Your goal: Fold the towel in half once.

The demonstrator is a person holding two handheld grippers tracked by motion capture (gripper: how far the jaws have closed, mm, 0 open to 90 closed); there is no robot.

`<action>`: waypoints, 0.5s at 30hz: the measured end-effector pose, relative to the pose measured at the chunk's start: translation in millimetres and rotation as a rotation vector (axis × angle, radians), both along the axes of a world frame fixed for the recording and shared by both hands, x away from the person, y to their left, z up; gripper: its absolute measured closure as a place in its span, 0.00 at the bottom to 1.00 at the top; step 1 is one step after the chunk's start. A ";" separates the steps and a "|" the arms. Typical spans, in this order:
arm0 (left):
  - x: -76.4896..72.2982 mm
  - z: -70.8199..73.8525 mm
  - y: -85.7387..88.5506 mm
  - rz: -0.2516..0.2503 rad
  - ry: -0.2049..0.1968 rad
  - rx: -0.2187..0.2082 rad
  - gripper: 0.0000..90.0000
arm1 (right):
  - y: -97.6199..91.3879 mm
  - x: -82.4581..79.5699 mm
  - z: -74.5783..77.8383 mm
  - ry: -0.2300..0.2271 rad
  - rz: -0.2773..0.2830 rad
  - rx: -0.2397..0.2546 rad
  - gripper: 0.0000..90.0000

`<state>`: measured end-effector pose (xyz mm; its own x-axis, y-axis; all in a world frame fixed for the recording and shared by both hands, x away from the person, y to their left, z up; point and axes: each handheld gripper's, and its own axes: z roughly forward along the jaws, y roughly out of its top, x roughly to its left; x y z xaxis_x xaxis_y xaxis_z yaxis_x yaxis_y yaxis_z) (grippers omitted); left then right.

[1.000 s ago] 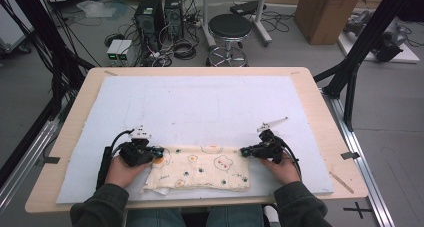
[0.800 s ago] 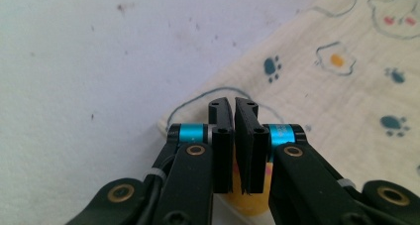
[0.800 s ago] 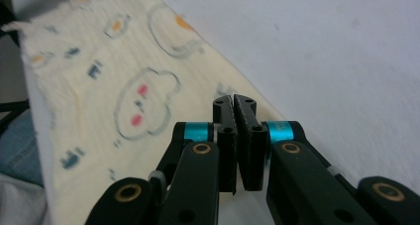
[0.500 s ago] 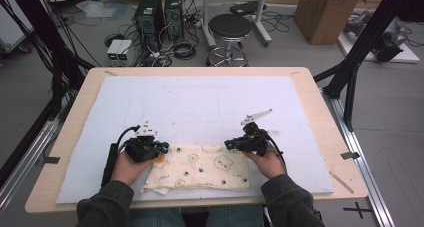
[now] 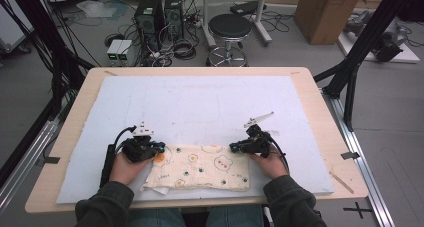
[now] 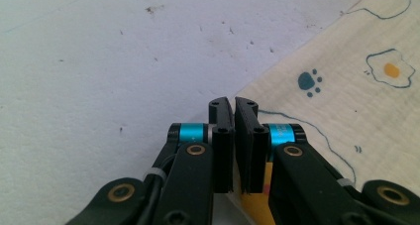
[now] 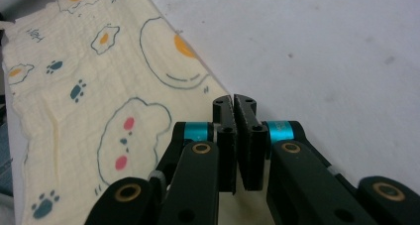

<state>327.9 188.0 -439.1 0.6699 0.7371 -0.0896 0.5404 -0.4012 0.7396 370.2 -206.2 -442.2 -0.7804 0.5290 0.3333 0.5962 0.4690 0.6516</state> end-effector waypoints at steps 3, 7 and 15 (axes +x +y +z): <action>-0.6 -0.1 1.4 -0.001 -0.002 0.002 0.95 | -12.2 -2.8 -1.2 -0.001 -0.023 0.013 0.97; -1.7 0.0 1.4 -0.002 -0.004 0.008 0.95 | -23.2 -5.4 -0.5 -0.006 -0.033 0.006 0.97; -1.4 -0.8 2.7 -0.005 -0.005 -0.003 0.95 | -39.9 -15.8 -1.4 -0.021 -0.058 0.021 0.96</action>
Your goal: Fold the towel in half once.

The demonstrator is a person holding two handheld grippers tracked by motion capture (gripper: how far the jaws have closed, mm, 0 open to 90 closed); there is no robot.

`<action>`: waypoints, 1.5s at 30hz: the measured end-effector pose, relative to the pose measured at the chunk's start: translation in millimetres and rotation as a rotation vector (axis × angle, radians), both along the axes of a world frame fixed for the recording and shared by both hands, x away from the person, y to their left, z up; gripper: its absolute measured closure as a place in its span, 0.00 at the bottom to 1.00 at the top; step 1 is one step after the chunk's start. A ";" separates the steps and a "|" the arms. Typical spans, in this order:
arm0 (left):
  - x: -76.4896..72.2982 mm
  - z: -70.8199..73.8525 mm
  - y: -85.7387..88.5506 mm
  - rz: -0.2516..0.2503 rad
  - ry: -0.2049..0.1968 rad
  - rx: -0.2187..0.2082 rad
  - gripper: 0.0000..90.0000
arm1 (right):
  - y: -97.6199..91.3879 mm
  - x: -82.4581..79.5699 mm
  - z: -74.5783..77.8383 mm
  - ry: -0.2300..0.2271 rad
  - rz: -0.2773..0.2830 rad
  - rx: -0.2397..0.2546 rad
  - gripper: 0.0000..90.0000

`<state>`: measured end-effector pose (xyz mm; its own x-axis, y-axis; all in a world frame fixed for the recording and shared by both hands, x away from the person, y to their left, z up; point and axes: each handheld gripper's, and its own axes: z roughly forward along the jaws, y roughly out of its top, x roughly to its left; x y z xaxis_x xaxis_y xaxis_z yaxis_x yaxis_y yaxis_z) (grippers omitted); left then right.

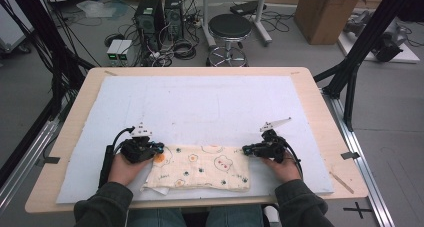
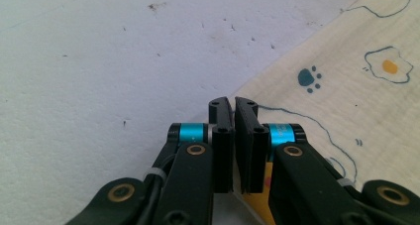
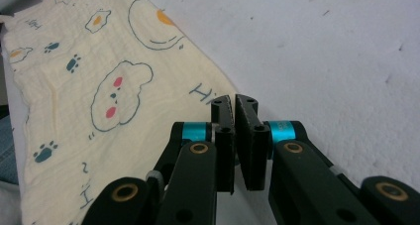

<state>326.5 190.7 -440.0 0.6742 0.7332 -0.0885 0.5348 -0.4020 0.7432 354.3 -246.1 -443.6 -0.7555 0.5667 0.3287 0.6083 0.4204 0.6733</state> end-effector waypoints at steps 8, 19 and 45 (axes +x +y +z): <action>-0.8 -0.4 0.1 -0.003 -0.006 0.004 0.95 | -6.2 -3.6 0.2 -0.015 -0.009 -0.001 0.95; -1.9 -1.6 0.4 -0.007 -0.022 0.004 0.95 | -14.6 -9.8 -1.0 -0.026 -0.039 0.023 0.90; -31.9 29.0 13.5 -0.055 -0.122 -0.094 0.52 | -3.4 -27.3 23.9 -0.203 -0.039 0.063 0.50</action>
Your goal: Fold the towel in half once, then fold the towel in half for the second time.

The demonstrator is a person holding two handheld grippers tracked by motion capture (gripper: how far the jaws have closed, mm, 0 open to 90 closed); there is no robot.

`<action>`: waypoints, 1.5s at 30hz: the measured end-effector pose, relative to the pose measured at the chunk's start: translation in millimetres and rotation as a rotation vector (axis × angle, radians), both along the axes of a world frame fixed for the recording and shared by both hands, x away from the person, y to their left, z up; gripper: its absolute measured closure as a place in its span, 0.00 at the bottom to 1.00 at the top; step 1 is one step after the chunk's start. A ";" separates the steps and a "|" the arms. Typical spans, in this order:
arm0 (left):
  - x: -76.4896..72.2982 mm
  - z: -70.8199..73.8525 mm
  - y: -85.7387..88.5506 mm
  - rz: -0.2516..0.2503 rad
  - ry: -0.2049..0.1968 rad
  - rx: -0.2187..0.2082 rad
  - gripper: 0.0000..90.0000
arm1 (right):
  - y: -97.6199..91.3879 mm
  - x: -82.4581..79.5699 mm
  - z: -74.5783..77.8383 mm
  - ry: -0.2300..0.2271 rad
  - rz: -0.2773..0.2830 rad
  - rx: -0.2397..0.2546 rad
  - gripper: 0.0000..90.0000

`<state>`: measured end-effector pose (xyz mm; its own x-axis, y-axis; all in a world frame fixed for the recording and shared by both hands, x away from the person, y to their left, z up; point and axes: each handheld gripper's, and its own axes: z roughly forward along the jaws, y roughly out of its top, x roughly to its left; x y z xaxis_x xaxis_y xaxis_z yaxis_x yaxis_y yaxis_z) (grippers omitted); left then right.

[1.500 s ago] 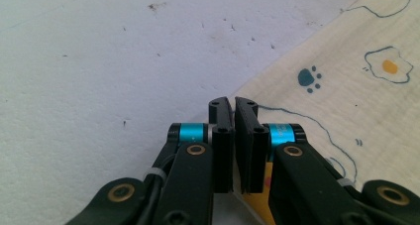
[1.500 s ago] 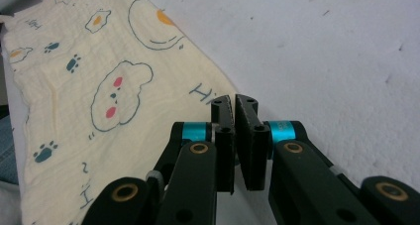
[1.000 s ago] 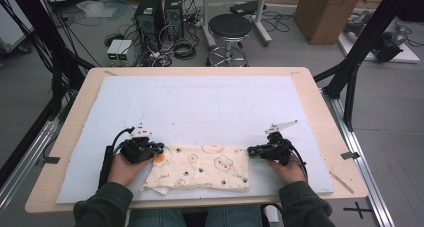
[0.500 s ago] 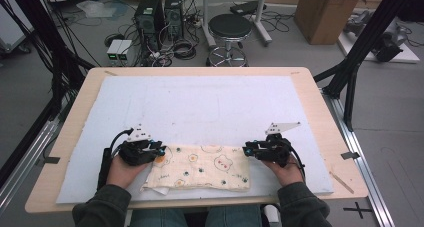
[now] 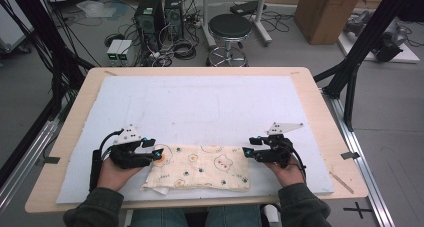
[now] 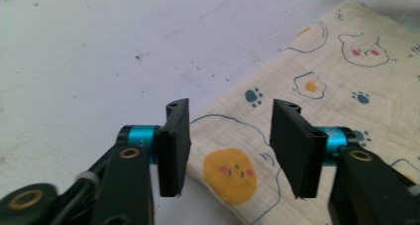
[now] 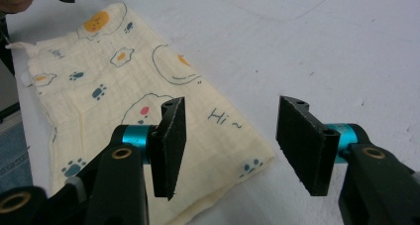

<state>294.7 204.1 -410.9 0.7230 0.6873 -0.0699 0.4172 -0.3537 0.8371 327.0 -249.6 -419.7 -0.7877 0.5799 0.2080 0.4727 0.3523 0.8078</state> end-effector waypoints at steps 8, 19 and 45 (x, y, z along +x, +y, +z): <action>-3.9 1.8 6.2 -0.010 0.009 -0.029 0.48 | 2.3 -3.2 2.7 -0.029 0.004 -0.024 0.44; -3.2 1.4 7.8 0.002 -0.007 -0.027 0.47 | 2.9 -3.3 5.9 -0.046 -0.001 -0.029 0.43; 21.2 -9.4 2.4 0.059 0.014 0.031 0.53 | -0.3 26.4 -5.2 0.018 -0.039 -0.056 0.54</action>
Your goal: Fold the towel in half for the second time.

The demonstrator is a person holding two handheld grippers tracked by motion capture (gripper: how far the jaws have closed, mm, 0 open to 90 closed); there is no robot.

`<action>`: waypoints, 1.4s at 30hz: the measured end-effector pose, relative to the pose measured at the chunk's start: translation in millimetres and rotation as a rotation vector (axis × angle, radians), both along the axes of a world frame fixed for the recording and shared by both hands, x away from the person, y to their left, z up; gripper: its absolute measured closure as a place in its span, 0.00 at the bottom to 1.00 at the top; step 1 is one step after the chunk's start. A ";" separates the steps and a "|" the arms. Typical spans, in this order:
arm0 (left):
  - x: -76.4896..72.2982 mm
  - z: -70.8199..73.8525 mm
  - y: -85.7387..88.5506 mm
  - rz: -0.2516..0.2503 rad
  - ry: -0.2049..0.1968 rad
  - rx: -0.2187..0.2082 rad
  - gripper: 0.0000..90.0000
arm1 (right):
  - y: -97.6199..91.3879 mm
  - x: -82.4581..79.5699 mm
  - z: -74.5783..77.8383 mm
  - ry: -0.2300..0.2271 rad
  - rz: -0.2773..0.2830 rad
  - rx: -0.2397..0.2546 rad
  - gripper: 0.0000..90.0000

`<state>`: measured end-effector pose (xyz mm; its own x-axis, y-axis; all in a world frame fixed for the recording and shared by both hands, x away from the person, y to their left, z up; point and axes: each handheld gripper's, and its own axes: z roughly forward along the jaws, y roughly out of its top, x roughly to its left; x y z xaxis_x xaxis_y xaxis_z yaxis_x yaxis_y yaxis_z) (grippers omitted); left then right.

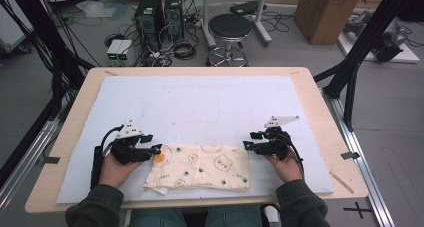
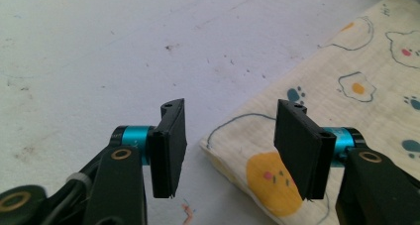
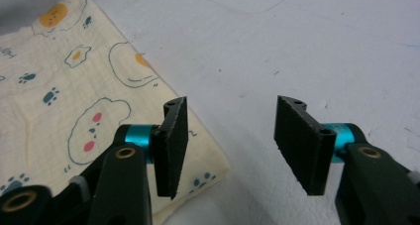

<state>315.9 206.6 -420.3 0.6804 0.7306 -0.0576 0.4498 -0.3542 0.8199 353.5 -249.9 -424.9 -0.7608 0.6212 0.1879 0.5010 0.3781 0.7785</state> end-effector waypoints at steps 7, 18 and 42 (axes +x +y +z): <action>13.2 -8.7 -2.7 0.024 0.040 0.007 0.57 | 0.3 10.6 -8.5 0.057 0.018 -0.013 0.60; 20.8 -19.5 -6.3 0.010 0.128 0.041 0.61 | 2.9 13.1 -14.3 0.118 0.047 -0.038 0.71; 12.3 -14.3 -7.6 -0.019 0.106 0.054 0.93 | 11.0 5.7 -10.0 0.105 0.117 -0.068 0.96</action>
